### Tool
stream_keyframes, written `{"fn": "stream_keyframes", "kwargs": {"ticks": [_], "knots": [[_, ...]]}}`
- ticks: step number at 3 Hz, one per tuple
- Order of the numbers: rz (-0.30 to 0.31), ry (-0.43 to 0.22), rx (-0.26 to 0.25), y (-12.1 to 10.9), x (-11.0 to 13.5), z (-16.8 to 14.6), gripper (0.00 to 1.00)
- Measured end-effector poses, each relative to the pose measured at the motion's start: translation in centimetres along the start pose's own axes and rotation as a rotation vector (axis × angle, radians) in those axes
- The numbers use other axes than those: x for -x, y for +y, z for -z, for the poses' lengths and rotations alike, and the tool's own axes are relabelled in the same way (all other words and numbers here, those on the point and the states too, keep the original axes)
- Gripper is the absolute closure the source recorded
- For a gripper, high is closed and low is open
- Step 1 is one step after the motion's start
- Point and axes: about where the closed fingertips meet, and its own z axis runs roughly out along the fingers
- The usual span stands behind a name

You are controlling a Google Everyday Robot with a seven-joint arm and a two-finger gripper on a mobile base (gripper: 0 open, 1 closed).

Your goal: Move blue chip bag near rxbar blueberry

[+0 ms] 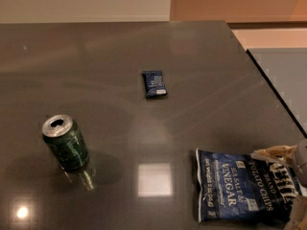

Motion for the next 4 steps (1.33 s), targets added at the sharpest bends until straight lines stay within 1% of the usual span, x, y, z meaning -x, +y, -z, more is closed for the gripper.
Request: {"fn": "stream_keyframes", "kwargs": {"ticks": [2, 3, 4], "knots": [[-0.005, -0.012, 0.026, 0.3, 0.8, 0.3, 0.64], [0.001, -0.018, 0.013, -0.6, 2.0, 1.3, 0.87], [0.029, -0.019, -0.028, -2.2, 3.9, 2.7, 1.00]]}}
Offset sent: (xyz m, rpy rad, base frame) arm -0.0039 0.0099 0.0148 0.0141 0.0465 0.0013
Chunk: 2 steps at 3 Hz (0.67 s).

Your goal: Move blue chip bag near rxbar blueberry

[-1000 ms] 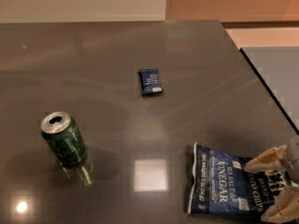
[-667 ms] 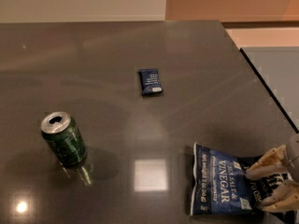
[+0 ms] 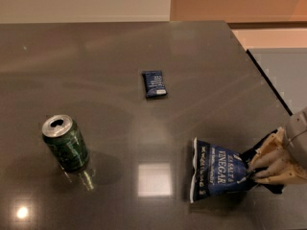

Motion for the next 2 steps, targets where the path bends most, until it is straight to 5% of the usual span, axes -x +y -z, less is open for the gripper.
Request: {"fn": "stream_keyframes", "kwargs": {"ticks": [2], "knots": [[0.108, -0.021, -0.119, -5.0, 4.2, 1.7, 1.00]]}}
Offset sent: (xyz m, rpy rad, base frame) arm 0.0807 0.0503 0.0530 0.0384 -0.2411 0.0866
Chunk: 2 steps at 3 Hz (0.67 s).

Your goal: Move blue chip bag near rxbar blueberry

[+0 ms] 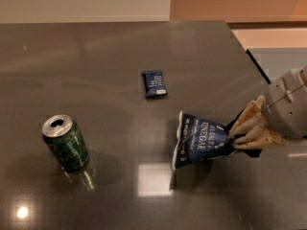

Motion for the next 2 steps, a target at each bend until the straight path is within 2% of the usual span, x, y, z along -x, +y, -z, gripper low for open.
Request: {"fn": "stream_keyframes", "kwargs": {"ticks": [1, 2], "knots": [[0.023, -0.019, -0.049, -3.4, 1.1, -0.2, 1.00], [0.016, -0.036, -0.092, -7.2, 1.5, -0.5, 1.00]]}}
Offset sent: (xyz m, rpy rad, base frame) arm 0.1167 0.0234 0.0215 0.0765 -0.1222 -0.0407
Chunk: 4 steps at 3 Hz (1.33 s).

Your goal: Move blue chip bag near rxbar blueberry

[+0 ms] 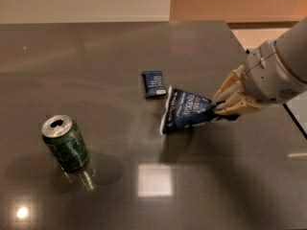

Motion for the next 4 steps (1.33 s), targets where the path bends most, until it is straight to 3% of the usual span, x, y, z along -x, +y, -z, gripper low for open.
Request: {"fn": "stream_keyframes", "kwargs": {"ticks": [2, 3, 4], "knots": [[-0.050, -0.025, -0.028, -6.3, -1.0, -2.2, 1.00], [-0.075, -0.035, -0.035, -8.2, -1.5, -3.4, 0.84], [-0.097, -0.045, -0.042, -9.7, -1.8, -4.2, 0.59]]}}
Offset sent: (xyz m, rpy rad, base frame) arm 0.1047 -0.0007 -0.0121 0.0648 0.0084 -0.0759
